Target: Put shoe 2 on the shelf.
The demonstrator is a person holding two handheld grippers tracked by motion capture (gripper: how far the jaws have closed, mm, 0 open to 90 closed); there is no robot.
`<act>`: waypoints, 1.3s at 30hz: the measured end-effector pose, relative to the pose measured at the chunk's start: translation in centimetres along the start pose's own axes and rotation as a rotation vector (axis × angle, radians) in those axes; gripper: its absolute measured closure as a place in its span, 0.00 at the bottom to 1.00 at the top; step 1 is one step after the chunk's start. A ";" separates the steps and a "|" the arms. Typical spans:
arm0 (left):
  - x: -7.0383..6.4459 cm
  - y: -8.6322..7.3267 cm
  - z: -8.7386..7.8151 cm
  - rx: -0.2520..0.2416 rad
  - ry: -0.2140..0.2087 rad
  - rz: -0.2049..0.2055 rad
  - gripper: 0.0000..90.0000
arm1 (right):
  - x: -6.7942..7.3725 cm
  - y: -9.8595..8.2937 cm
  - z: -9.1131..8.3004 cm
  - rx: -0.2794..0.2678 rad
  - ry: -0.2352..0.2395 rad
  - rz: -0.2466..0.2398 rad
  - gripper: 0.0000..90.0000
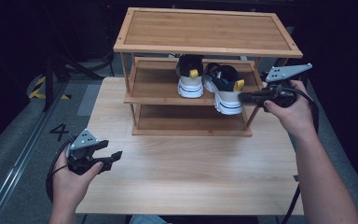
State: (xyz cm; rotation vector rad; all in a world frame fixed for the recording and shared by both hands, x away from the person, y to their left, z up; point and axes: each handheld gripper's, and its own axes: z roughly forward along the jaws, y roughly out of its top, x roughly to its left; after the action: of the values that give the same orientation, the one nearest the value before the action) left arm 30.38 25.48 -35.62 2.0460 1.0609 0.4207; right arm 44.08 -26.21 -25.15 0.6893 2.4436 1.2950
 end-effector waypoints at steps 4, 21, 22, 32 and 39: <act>0.0 -0.3 -0.5 -0.009 0.008 -0.018 0.40 | -0.3 0.5 1.1 -0.003 -0.016 0.003 1.00; 0.2 -0.7 -0.8 -0.010 0.014 -0.030 0.40 | -1.4 2.1 4.7 -0.011 -0.053 -0.004 1.00; 0.2 -0.7 -0.8 -0.010 0.014 -0.029 0.40 | -1.5 2.1 4.8 -0.013 -0.048 -0.004 1.00; 0.2 -0.4 -0.5 -0.005 0.009 -0.016 0.40 | -1.5 2.4 5.4 -0.002 -0.087 -0.016 1.00; 0.4 -0.2 -0.2 -0.012 -0.001 -0.013 0.40 | -0.9 2.1 4.7 -0.018 -0.100 -0.014 0.96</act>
State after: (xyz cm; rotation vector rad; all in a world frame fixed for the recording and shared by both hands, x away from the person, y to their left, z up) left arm 30.38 25.93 -35.62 2.0275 1.0685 0.4188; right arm 47.61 -22.42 -25.97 0.7138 2.3501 1.2449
